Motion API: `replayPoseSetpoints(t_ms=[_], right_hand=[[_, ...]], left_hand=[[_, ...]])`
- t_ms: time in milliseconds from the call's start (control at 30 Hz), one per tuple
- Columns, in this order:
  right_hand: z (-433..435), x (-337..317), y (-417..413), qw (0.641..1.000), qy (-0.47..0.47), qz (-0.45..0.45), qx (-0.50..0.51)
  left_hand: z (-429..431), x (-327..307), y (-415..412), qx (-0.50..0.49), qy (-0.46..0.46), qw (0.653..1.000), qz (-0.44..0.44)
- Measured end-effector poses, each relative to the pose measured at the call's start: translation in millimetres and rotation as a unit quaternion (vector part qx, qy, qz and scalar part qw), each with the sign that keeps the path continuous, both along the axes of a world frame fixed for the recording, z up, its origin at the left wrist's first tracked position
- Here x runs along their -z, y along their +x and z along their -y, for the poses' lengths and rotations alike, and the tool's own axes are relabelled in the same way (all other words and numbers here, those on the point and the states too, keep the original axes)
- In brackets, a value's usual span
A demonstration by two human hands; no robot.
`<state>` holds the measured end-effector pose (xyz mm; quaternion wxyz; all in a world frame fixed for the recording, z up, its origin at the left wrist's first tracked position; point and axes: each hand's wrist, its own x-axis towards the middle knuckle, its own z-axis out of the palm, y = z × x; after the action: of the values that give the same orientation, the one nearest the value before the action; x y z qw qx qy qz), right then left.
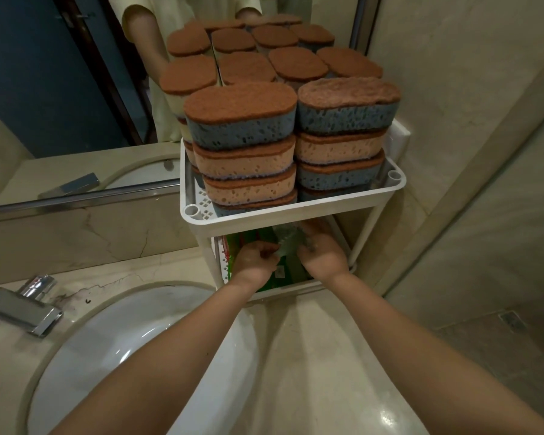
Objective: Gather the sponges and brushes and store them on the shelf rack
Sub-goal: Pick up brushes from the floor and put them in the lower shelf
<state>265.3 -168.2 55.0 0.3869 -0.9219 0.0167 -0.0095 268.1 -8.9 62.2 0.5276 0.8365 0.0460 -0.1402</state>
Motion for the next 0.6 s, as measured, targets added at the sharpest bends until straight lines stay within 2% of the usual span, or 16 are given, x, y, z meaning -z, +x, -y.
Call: replayPoseSetpoints(t_ms=[133,233,433,600], right_hand=[[5.4,-9.6,-7.4,0.986,-0.159,0.030,-0.044],[12.3,-12.4,-12.4,0.974,-0.219,0.040,-0.026],[22.3,-17.2,-10.9,0.987,-0.154,0.030,0.022],[24.9,-14.7,-7.1,0.988,-0.152,0.005,0.021]], left_hand=[[10.0,-13.1,3.7,0.013,0.007,1.000,0.016],[14.8,-18.7,7.7,0.014,0.001,1.000,0.022],[26.3,-17.1,11.6,-0.054,-0.050,0.997,0.007],[30.2,-10.7,15.4,-0.129,-0.134,0.982,-0.012]])
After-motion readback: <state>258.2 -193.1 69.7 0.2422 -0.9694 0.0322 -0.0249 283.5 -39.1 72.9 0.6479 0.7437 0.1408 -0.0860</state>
